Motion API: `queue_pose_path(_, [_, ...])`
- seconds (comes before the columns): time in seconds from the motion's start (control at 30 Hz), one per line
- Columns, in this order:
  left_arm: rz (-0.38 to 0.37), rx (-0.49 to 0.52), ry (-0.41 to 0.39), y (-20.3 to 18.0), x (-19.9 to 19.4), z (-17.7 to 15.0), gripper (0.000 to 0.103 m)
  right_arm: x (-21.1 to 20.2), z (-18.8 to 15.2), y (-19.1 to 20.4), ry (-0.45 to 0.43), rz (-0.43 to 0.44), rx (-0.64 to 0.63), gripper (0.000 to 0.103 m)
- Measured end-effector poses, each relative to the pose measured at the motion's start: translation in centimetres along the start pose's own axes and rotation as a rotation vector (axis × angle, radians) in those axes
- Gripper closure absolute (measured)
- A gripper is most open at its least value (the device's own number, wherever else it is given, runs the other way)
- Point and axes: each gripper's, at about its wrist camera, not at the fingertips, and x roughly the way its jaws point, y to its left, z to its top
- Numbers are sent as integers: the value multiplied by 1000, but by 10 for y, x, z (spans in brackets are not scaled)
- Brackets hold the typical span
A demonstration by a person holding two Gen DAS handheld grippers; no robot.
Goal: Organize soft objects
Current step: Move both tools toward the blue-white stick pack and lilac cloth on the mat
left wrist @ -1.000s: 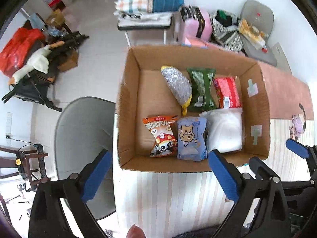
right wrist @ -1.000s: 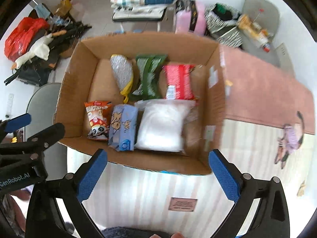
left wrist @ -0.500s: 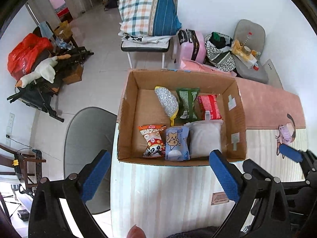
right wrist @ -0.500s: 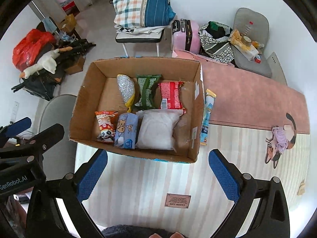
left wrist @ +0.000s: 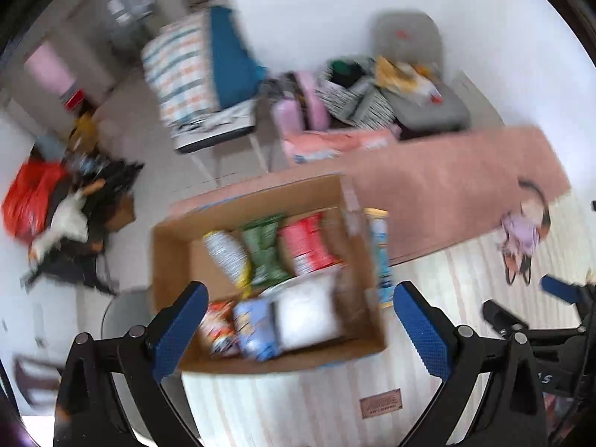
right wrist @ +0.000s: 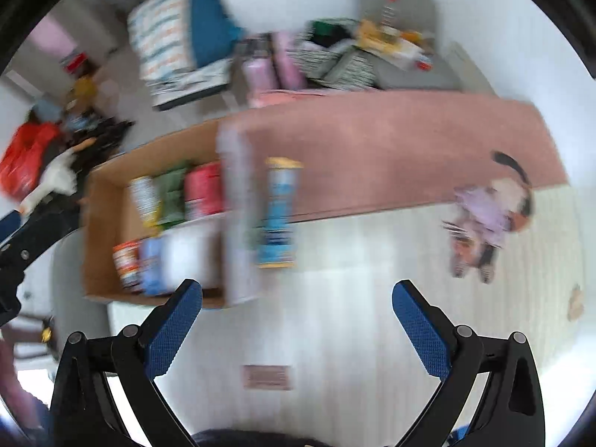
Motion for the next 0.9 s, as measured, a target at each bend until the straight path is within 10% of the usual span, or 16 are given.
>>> queue_pose_path(0.4, [2, 269, 394, -128, 188, 101, 4, 75, 63, -160, 87, -94, 145, 0])
queue_pose_path(0.9, [86, 324, 699, -156, 319, 93, 1, 141, 109, -205, 180, -80, 116, 0])
